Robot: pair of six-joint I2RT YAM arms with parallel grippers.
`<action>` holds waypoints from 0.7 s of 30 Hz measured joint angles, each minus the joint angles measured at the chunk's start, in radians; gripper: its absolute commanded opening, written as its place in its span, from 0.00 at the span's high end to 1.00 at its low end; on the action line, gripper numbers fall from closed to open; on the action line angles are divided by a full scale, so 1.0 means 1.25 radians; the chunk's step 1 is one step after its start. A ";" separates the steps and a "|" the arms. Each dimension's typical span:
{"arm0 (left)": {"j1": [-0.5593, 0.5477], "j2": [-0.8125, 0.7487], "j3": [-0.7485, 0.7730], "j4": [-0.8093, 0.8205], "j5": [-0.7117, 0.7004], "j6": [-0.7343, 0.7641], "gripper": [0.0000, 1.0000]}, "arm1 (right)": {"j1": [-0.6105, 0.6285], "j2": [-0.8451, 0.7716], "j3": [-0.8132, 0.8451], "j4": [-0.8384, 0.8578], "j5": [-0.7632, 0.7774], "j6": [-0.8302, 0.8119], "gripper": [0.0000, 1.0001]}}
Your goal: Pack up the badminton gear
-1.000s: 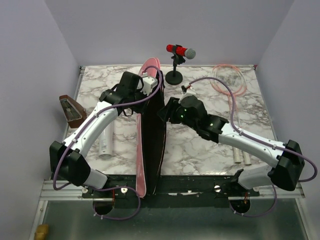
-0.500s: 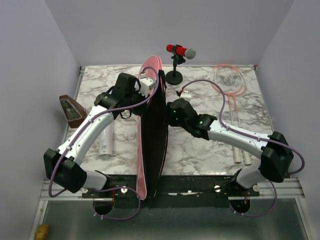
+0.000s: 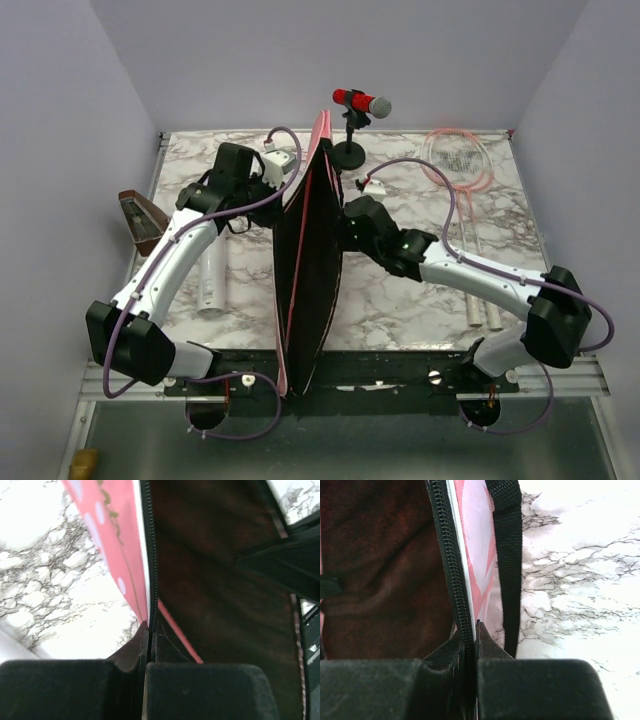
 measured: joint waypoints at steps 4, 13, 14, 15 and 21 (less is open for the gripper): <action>0.026 0.002 0.000 0.003 -0.001 0.008 1.00 | 0.000 -0.044 -0.005 -0.013 0.009 -0.001 0.92; 0.024 0.003 -0.001 -0.001 -0.009 0.009 1.00 | -0.001 0.005 -0.008 -0.019 0.004 0.001 0.71; 0.024 0.003 -0.002 -0.001 -0.012 0.009 1.00 | -0.002 0.009 -0.008 -0.022 0.002 0.001 0.64; 0.024 0.003 -0.005 0.001 -0.014 0.010 1.00 | -0.002 0.009 -0.008 -0.027 -0.001 0.003 0.57; 0.024 0.003 -0.035 0.011 -0.034 0.009 1.00 | -0.033 -0.008 -0.008 -0.052 -0.023 0.002 0.41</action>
